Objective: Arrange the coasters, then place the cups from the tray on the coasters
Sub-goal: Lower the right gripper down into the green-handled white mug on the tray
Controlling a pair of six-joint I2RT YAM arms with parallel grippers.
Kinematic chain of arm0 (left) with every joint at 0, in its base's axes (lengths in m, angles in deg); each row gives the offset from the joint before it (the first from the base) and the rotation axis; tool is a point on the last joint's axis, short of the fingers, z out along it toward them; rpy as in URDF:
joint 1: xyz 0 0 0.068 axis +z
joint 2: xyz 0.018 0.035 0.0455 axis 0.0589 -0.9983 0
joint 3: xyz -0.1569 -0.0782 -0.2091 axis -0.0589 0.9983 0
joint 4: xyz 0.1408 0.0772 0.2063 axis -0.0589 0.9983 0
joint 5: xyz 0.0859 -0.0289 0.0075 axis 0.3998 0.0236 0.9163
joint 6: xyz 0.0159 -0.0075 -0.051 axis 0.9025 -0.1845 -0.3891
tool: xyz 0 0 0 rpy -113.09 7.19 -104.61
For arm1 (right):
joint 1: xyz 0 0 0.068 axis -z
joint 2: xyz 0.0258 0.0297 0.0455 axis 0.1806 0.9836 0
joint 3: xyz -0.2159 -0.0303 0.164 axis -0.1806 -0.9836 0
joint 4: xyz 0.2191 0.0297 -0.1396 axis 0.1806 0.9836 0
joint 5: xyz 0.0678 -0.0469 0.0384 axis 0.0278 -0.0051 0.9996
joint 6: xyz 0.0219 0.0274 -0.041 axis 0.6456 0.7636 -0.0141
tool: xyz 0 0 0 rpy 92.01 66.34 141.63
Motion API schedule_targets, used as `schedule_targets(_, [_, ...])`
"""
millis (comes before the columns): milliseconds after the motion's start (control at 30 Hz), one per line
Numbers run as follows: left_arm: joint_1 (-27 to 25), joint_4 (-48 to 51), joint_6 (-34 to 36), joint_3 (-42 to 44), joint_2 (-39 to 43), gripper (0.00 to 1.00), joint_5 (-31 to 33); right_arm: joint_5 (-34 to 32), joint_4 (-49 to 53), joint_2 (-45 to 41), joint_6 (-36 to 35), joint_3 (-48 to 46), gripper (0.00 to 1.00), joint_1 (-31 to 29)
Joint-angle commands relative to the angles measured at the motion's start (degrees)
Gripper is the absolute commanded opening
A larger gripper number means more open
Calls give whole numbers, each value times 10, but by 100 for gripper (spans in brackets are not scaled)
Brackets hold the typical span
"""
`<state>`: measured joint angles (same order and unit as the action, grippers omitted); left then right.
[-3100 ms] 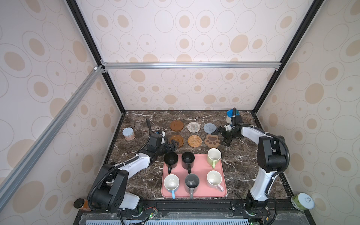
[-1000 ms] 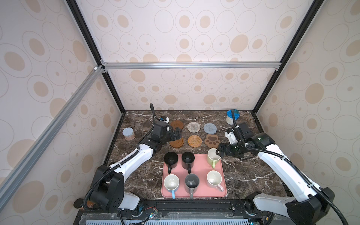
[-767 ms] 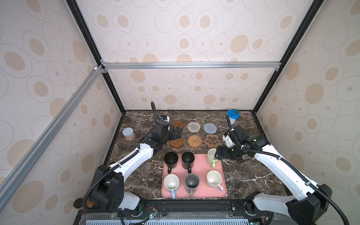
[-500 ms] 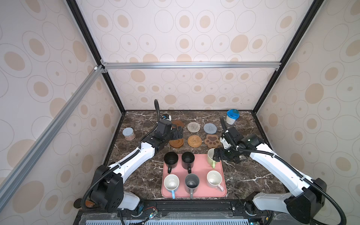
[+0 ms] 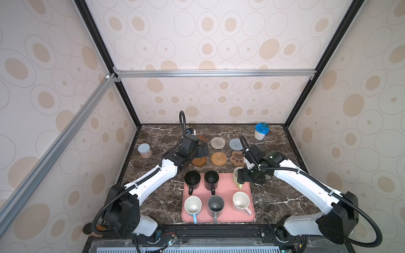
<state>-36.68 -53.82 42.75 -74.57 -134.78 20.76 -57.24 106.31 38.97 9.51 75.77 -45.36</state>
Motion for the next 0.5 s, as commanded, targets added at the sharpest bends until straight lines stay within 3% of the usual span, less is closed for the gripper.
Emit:
schedule_targets(0, [-6,-8,12,-13,-3,100,8,-21,2,11,19,-10,85,-12])
schedule_targets(467, [-6,-41,12,18,13,100,0,-48,-59,54,75,-41,81,-37])
